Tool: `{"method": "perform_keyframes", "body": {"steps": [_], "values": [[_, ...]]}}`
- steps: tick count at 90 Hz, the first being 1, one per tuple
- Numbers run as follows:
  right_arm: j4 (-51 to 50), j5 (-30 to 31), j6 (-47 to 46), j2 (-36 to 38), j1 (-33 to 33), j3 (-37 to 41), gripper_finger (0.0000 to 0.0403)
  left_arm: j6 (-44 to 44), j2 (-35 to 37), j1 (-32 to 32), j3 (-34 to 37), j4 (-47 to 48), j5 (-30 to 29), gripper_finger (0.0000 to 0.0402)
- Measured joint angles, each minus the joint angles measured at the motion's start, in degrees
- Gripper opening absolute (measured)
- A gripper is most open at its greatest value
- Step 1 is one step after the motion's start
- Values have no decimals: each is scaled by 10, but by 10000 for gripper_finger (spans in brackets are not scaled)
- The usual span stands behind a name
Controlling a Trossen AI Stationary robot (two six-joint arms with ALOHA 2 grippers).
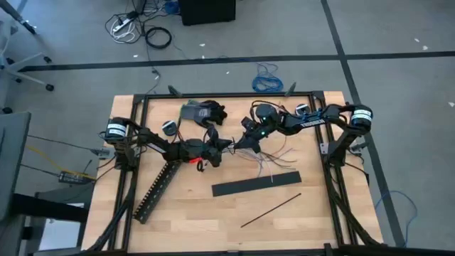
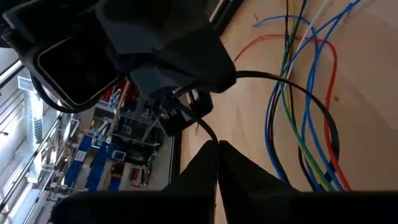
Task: Ziptie cables
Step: Wrap the black zip tie on the cable wires
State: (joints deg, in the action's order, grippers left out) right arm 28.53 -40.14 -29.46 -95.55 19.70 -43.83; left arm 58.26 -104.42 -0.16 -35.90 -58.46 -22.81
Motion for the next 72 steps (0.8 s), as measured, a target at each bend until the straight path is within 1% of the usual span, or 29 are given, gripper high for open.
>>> {"method": "perform_keyframes", "body": {"steps": [17,34,45,72], "values": [[-2,4,21,0,-2,0,4,0,0,0,0,-3,2,0],[-3,19,22,0,-1,0,27,-3,0,0,0,-3,2,0],[-8,19,24,0,-1,0,56,-4,0,0,0,-3,3,0],[-19,-4,66,0,1,0,149,-13,0,0,0,-3,5,0]]}}
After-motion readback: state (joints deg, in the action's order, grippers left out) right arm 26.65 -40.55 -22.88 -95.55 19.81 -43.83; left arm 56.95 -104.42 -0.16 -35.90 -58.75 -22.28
